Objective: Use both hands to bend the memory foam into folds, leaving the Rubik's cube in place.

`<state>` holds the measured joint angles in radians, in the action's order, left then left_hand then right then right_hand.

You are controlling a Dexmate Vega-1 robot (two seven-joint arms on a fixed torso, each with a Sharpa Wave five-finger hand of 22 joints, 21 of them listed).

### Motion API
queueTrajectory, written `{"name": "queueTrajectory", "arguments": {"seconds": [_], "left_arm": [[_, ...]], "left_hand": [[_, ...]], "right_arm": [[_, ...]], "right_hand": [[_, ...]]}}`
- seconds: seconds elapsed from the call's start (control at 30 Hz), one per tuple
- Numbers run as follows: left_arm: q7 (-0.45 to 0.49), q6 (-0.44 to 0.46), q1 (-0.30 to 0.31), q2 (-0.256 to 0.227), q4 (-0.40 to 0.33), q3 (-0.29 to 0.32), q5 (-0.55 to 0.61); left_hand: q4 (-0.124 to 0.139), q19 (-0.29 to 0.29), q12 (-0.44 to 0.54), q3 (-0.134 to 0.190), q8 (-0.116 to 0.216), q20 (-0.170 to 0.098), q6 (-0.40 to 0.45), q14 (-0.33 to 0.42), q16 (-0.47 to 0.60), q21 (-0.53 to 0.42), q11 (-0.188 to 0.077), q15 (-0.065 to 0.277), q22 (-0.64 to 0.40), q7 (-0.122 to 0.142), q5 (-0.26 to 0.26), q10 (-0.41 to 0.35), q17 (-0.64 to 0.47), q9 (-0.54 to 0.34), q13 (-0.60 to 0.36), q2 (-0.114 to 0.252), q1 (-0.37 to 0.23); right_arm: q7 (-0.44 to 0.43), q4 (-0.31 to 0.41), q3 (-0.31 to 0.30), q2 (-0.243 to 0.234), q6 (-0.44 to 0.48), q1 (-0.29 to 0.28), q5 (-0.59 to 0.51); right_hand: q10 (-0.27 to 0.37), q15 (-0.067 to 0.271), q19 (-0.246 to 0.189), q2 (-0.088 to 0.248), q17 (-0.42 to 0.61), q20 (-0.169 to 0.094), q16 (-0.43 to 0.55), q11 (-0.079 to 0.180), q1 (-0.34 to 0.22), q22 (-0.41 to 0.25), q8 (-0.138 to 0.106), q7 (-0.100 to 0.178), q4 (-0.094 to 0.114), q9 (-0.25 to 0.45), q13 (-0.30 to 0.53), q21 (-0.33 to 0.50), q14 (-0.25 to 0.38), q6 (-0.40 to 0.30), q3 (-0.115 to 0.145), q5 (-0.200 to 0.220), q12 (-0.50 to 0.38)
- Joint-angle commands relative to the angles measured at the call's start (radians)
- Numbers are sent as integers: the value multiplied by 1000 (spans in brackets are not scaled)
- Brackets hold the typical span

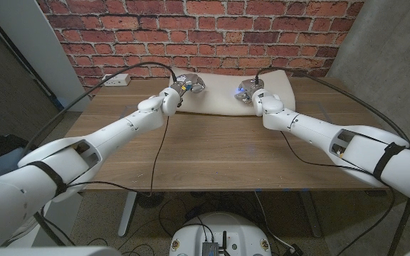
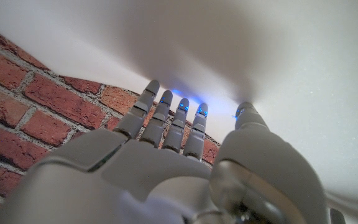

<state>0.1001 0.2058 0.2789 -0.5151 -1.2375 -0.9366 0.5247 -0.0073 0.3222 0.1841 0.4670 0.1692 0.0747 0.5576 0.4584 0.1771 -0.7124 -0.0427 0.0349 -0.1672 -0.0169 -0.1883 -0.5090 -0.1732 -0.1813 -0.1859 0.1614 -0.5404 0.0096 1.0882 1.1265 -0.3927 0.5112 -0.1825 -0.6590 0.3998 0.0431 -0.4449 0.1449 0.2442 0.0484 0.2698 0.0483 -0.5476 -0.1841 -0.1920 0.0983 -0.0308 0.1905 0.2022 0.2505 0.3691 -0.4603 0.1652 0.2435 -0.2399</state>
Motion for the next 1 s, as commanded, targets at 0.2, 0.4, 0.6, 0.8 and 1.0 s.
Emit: {"name": "queueTrajectory", "arguments": {"seconds": [0.2, 0.4, 0.6, 0.8, 1.0], "left_arm": [[-60, 70, -56, 36, 94, -66, 70], [-31, 47, -89, 68, 167, -88, 79], [7, 52, -121, 100, 224, -127, 118], [15, 37, -154, 154, 341, -165, 117], [38, 4, -189, 221, 502, -211, 102]], "left_hand": [[46, -75, -8, -14, -3, -15, -177, -109, -7, 74, -5, -3, -5, 21, -19, 120, 0, 2, -3, -11, 95], [63, -151, -9, 15, -2, -45, -293, -212, -8, 129, -20, -2, -8, 39, -28, 232, -1, 3, -3, 16, 116], [84, -197, -8, 34, -3, -56, -361, -271, -7, 160, -30, 4, -10, 49, -28, 297, -2, 2, -3, 24, 132], [97, -203, -5, 36, -3, -58, -388, -283, -4, 166, -29, 6, -11, 48, -26, 313, -3, 2, -3, 23, 145], [117, -221, -6, 38, -2, -60, -423, -317, -6, 179, -27, 6, -11, 53, -24, 348, -4, 2, -3, 21, 164]], "right_arm": [[-29, 76, -9, -38, 15, -24, 1], [-32, 135, -21, -61, 39, -44, -14], [1, 142, -26, -64, 61, -49, -14], [-3, 177, -44, -83, 68, -67, -9], [2, 199, -51, -93, 86, -75, -17]], "right_hand": [[-10, 75, -1, 1, 4, -2, -4, -4, 8, -3, -1, 0, 6, 2, 6, -3, -7, 3, 2, -5, 8], [-9, 74, 2, 2, 4, -1, -6, -5, 9, -3, -1, 0, 6, 2, 6, -5, -9, 3, 3, -5, 9], [-9, 70, 3, 3, 5, -1, -6, -4, 13, -3, -1, -2, 9, 2, 7, -6, -8, 4, 3, -6, 10], [-9, 68, 2, 5, 6, 0, -6, -7, 19, -3, -1, -2, 13, 2, 7, -7, -6, 5, 2, -8, 11], [-9, 67, 1, 7, 6, 1, -6, -8, 23, -3, -2, -3, 16, 2, 7, -7, -5, 5, 2, -9, 12]]}}
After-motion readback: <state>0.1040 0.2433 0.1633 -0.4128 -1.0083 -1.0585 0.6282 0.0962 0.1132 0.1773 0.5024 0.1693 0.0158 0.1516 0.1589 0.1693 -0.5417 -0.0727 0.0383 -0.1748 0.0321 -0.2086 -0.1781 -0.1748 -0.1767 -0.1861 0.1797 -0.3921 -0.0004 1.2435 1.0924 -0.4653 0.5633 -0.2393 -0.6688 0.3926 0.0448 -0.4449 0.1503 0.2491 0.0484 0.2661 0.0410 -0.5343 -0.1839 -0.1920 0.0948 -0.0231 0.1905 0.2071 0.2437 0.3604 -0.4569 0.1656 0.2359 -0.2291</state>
